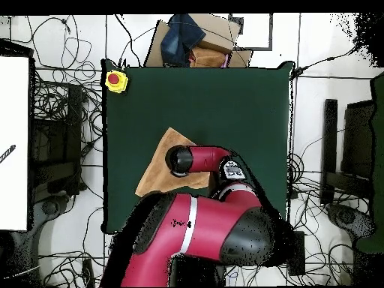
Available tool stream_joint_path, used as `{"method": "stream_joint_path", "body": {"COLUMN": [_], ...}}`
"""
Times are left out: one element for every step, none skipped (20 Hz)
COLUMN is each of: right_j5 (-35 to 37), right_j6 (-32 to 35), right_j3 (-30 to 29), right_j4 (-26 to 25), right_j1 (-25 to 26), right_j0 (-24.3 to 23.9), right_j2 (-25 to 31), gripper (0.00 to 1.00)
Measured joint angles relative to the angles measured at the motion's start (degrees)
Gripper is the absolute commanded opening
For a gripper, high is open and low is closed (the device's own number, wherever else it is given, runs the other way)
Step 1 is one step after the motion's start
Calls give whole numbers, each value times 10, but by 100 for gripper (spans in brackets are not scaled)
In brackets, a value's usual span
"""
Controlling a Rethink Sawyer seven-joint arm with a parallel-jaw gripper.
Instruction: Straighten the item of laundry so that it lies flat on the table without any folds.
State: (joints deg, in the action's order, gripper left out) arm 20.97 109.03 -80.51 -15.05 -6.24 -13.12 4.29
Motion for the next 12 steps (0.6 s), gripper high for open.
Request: {"method": "stream_joint_path", "body": {"right_j5": [-3,-4,-5,-7,-7,-7,-7,-7,-7,-7,-7,-7], "right_j6": [0,0,0,0,0,0,0,0,0,0,0,0], "right_j3": [-1,-1,-1,-1,-1,-1,-1,-3,-4,-4,-5,-5], "right_j4": [0,1,1,3,7,11,14,22,28,32,39,45], "right_j1": [-1,-2,-3,-5,-8,-11,-13,-19,-24,-28,-34,-39], "right_j0": [3,6,8,15,25,33,38,50,59,66,74,81], "right_j2": [-1,-1,-2,-3,-4,-5,-5,-6,-7,-8,-9,-9], "gripper": [100,100,100,100,100,100,100,100,100,100,100,100]}}
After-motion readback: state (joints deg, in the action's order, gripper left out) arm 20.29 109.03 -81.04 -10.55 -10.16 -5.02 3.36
